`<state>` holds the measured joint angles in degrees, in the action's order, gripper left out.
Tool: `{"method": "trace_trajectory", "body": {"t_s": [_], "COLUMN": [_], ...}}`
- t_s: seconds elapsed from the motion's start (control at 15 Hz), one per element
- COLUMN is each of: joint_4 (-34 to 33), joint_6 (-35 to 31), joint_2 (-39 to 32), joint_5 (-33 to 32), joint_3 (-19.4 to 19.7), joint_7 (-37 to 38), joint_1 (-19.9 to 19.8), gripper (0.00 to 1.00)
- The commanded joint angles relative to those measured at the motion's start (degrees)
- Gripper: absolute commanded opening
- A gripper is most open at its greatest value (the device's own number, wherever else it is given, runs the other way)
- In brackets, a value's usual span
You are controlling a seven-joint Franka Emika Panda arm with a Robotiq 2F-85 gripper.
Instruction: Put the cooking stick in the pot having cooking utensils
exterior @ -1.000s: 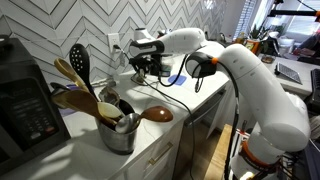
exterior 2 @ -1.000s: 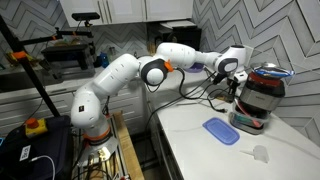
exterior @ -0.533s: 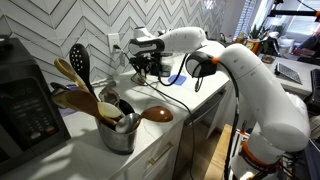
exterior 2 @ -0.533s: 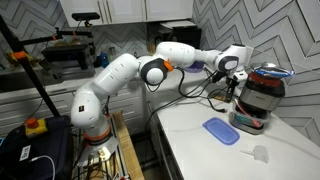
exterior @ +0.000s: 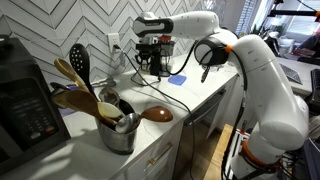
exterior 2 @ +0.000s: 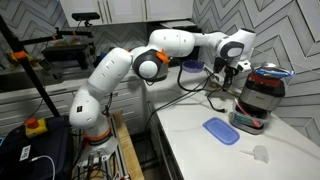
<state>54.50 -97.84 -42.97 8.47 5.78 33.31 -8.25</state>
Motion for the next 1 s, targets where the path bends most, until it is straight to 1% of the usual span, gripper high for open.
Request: {"method": "trace_trajectory", "body": {"t_s": [0.0,0.2,0.33,0.4,0.53,0.6,0.73,0.93], "joint_4": [12.0,19.4,24.3,26.8,31.8,34.0,39.0,47.0], "joint_6": [3.8,7.4,9.4,11.2,15.1,16.9,19.2,18.8], "joint_2": [9.8,16.4,21.1,23.5,28.4,30.8,36.1,44.3], "joint_5": [3.3,6.7,10.5,12.4,15.6,16.9,18.5,19.4], "joint_3": [-2.4,-3.0,-3.1,-2.9,-2.2,-0.7,0.5,1.9], "joint_7": [-9.9,-17.8,-21.9,-23.5,-24.2,-23.2,-19.7,-9.6], "joint_1": [-2.6,-5.0,-6.4,-7.1,-7.7,-6.8,-5.6,-4.1], "gripper": [0.10,0.10,0.10,0.10,0.10,0.10,0.10,0.10]}}
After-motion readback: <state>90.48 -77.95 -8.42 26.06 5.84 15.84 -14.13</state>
